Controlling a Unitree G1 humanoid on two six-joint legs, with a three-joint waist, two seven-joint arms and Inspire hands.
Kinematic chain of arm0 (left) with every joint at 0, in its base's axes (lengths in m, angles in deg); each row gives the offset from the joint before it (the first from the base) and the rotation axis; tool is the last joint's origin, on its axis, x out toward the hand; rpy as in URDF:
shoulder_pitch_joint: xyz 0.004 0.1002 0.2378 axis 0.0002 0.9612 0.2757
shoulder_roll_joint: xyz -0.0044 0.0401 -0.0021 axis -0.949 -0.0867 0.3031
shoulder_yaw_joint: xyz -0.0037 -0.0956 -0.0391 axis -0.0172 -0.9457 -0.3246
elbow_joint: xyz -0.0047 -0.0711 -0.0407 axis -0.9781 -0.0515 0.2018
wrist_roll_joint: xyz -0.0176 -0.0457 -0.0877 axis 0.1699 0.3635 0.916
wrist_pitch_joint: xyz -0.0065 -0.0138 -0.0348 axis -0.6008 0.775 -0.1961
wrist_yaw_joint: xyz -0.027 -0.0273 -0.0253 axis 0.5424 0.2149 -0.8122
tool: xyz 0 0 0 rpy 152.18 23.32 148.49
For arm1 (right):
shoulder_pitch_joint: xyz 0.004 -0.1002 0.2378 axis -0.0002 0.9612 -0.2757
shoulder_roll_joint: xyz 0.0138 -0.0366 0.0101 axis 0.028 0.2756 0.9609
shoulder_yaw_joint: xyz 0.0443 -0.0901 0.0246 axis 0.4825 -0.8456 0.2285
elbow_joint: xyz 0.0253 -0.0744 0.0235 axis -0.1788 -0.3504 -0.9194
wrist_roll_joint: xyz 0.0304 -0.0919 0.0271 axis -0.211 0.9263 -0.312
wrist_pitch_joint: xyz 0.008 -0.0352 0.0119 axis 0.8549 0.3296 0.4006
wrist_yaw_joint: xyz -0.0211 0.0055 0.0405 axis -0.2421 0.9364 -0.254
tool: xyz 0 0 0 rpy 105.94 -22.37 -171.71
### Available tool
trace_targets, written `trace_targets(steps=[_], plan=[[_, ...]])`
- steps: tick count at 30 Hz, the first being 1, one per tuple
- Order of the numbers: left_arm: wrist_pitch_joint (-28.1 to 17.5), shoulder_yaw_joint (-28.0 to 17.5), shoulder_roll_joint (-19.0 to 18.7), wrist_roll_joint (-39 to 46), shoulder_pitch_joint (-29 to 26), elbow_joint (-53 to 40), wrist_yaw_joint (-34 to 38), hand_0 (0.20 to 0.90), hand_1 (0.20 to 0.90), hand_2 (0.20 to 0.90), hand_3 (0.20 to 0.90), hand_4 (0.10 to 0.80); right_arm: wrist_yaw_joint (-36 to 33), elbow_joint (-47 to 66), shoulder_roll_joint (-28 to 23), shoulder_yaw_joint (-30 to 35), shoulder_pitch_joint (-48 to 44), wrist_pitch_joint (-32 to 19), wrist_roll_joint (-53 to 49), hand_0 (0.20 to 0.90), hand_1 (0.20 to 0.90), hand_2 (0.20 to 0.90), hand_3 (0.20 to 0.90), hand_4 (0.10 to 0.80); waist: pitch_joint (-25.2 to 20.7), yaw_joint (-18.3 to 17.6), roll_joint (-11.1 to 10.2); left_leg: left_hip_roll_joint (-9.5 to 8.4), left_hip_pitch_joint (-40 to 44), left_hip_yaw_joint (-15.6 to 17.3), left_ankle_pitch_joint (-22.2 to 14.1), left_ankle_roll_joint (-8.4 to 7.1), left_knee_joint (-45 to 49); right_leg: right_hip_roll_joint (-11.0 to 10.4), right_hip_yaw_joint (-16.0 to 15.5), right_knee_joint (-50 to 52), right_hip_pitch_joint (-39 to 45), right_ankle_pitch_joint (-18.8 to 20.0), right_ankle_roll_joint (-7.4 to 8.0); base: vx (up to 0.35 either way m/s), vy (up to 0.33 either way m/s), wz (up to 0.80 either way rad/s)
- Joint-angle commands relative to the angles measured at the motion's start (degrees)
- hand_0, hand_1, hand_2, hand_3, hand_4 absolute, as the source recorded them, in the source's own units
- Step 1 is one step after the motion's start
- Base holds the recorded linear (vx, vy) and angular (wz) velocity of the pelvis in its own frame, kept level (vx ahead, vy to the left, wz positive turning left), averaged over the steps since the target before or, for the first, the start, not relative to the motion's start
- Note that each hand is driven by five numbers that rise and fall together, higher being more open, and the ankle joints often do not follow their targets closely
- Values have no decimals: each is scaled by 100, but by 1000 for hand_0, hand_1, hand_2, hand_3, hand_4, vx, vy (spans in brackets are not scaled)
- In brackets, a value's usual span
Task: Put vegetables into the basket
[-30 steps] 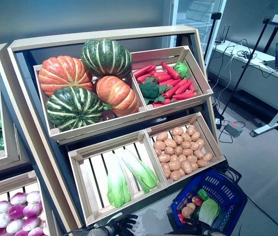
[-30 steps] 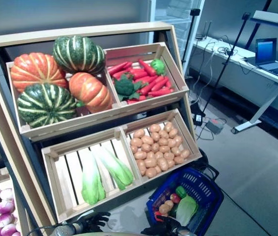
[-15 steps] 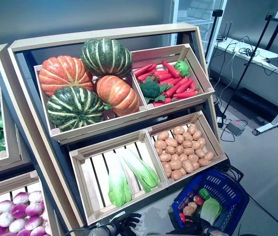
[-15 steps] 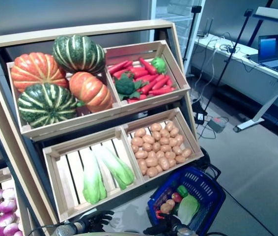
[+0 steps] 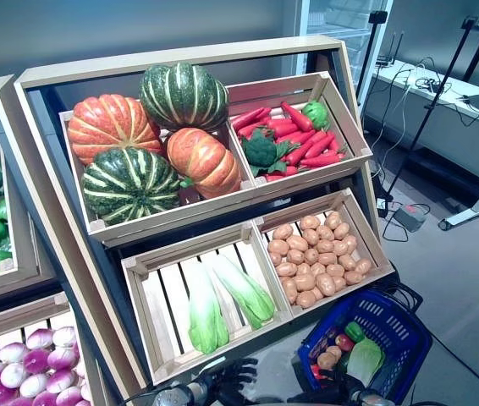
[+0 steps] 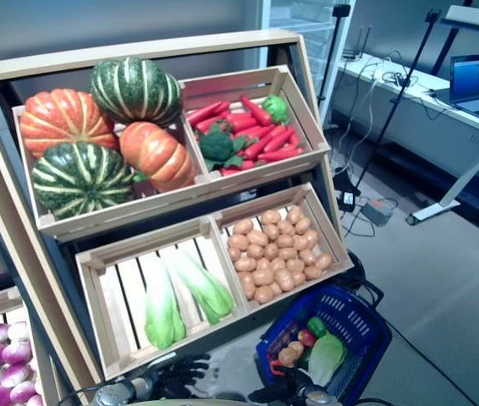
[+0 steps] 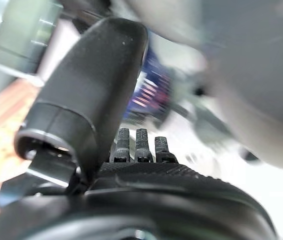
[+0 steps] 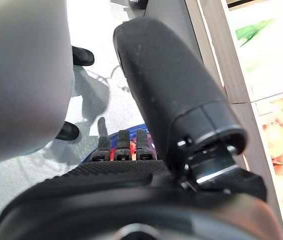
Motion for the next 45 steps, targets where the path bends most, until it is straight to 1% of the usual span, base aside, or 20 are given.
trace_targets(steps=[1,4,5,6,7,9,10,11,14,15,18,19,24,28,29,31,34,38,44,45], plan=[[-438,-245,165,1311,-676,-859,-983,900,900,900,900,800,-63,-234,-57,-132,-307,-52,102,900,900,900,900,800,298,31,-2,-210,98,115,-651,278,50,125,55,13,-6,-141,-325,0,0,0],[-299,-427,79,2085,-681,-1574,-1403,900,900,900,900,800,-123,-176,-100,-103,-296,-147,139,900,900,900,900,800,339,57,38,-216,59,78,-639,271,50,110,12,13,-30,-151,-344,0,0,0],[-147,-537,43,2399,-710,-1918,-1422,900,900,900,900,800,-150,-129,-118,-99,-298,-266,134,900,900,900,900,800,351,66,53,-218,42,68,-635,269,50,103,-6,13,-42,-151,-351,-18,10,4],[-149,-805,38,2853,-737,-2308,-1280,900,900,900,900,800,-205,-31,-141,-65,-269,-464,112,900,900,900,900,800,359,77,68,-225,29,39,-638,274,50,95,-16,13,-47,-162,-364,-14,7,4],[-120,-875,35,2915,-745,-2400,-1171,900,900,900,900,800,-219,0,-139,-59,-256,-517,96,900,900,900,900,800,358,80,69,-227,30,33,-640,275,50,93,-18,13,-44,-163,-365,-2,1,6],[-307,-1199,26,2988,-777,-2694,-422,900,900,900,900,800,-298,145,-117,-37,-173,-721,35,900,900,900,900,800,345,92,61,-232,47,14,-649,280,50,84,-27,13,-22,-168,-369,23,-13,11],[-444,-1555,33,2650,-828,-2788,609,900,900,900,900,800,-344,291,-88,-12,-58,-970,-92,900,900,900,900,800,322,104,40,-235,81,-19,-659,284,50,76,-49,13,23,-186,-378,55,-34,13],[-521,-1735,43,2165,-846,-2752,1431,900,900,900,900,800,-414,364,-59,19,0,-1114,-178,900,900,900,900,800,304,112,24,-238,103,-41,-668,284,50,73,-66,13,52,-201,-382,69,-40,10],[-562,-2030,123,1671,-843,-2447,2893,900,900,900,900,800,-524,505,22,72,124,-1409,-362,900,900,900,900,800,268,101,8,-251,147,-100,-672,279,50,76,-79,13,106,-222,-388,52,-24,3],[-637,-2219,174,1046,-837,-2355,3646,900,900,900,900,800,-506,623,77,104,207,-1476,-465,900,900,900,900,800,245,88,-10,-258,165,-122,-680,286,50,76,-99,13,134,-251,-407,67,-33,1],[-596,-2238,166,337,-862,-2576,4600,900,900,900,900,800,-454,638,111,114,241,-1526,-859,900,900,900,900,800,245,106,-15,-265,164,-158,-672,276,50,90,-121,13,146,-264,-434,48,-27,4],[-428,-2215,160,-106,-897,-2644,5047,900,900,900,900,800,-393,627,123,151,253,-1596,-1076,900,900,900,900,800,264,103,-14,-267,166,-169,-667,274,50,100,-121,13,151,-263,-444,51,-24,13],[120,-1960,57,-859,-1168,-2579,5692,900,900,900,900,800,-379,686,100,145,276,-1794,-1194,900,900,900,900,800,333,18,8,-265,177,-168,-628,268,50,128,-127,13,202,-258,-475,88,-10,10],[355,-1865,-45,-956,-1528,-2494,6070,900,900,900,900,800,-443,965,-15,95,316,-1853,-1194,900,900,900,900,800,539,-126,106,-211,144,-155,-475,260,50,94,-33,772,-173,-590,-558,102,55,0],[340,-1820,-39,-889,-1686,-2407,6206,900,900,900,900,800,-443,1066,-97,61,248,-1866,-1223,900,900,900,900,800,660,-163,126,-216,-78,-151,-521,254,323,59,12,1037,-406,-671,-591,-153,79,-5],[108,-1617,-74,-760,-2385,-1954,6732,900,900,900,900,800,-411,1196,-333,-109,-208,-1949,-1329,900,900,900,900,800,1135,-240,157,-264,-812,-123,-569,234,966,-22,123,1632,-1158,-755,-641,-345,112,-4],[-146,-1677,-213,-452,-3172,-1268,6861,900,900,900,900,800,-462,1164,-501,-312,-838,-2036,-1373,900,900,900,900,800,1593,-326,125,-275,-1668,-6,-703,197,1834,-54,309,2356,-2005,-862,-726,-298,75,-11],[-123,-1846,-465,-150,-3748,-865,7022,900,900,900,900,800,-744,1220,-590,-356,-1153,-2051,-1672,900,900,900,900,800,1854,-468,43,-229,-2468,145,-980,202,2802,-88,412,3203,-2780,-1086,-831,-136,63,-19],[43,-1880,-759,-279,-4334,-427,7353,900,900,900,900,800,-854,1295,-741,-398,-1267,-2124,-1362,900,900,900,900,800,2069,-617,-40,-170,-3101,237,-1279,240,3662,-73,557,3935,-3371,-1312,-899,-69,46,-8],[45,-1896,-826,-316,-4490,-239,7456,900,900,900,900,800,-874,1309,-788,-460,-1309,-2155,-1411,900,900,900,900,800,2117,-652,-85,-128,-3316,248,-1420,260,4003,-60,591,4209,-3549,-1415,-938,-27,8,-6]])
